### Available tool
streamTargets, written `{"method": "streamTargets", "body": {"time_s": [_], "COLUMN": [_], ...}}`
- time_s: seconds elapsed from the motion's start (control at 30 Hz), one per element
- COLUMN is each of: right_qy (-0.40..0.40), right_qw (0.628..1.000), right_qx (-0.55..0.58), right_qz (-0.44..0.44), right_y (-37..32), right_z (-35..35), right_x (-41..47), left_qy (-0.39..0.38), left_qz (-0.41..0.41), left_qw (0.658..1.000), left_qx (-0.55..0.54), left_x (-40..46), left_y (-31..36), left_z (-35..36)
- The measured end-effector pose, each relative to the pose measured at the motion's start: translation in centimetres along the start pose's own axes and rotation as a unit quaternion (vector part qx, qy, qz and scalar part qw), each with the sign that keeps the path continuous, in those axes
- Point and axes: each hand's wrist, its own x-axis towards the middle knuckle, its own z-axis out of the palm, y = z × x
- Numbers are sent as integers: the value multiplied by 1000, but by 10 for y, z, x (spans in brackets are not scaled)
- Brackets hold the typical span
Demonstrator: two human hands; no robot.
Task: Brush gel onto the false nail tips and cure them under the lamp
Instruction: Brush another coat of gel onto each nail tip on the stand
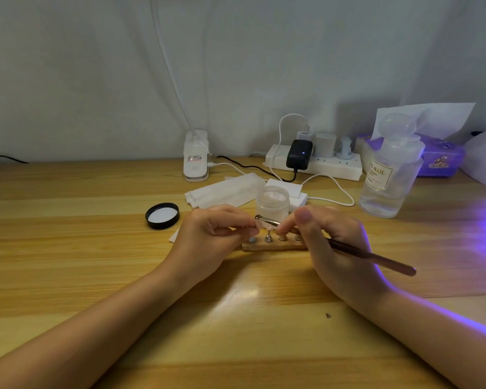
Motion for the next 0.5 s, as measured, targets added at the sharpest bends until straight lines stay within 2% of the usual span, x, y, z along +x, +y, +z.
{"method": "streamTargets", "body": {"time_s": [0.17, 0.37, 0.5], "right_qy": [10, 8, 8], "right_qw": [995, 1000, 996], "right_qx": [85, 17, 70], "right_qz": [51, 12, 53], "right_y": [3, -1, 3], "right_z": [-2, 0, -1], "right_x": [-4, 0, -3], "left_qy": [8, -3, -2], "left_qz": [-3, -7, -14], "left_qw": [1000, 1000, 1000], "left_qx": [-3, 18, 15], "left_x": [0, -1, 0], "left_y": [-1, -2, -1], "left_z": [1, 0, 1]}}
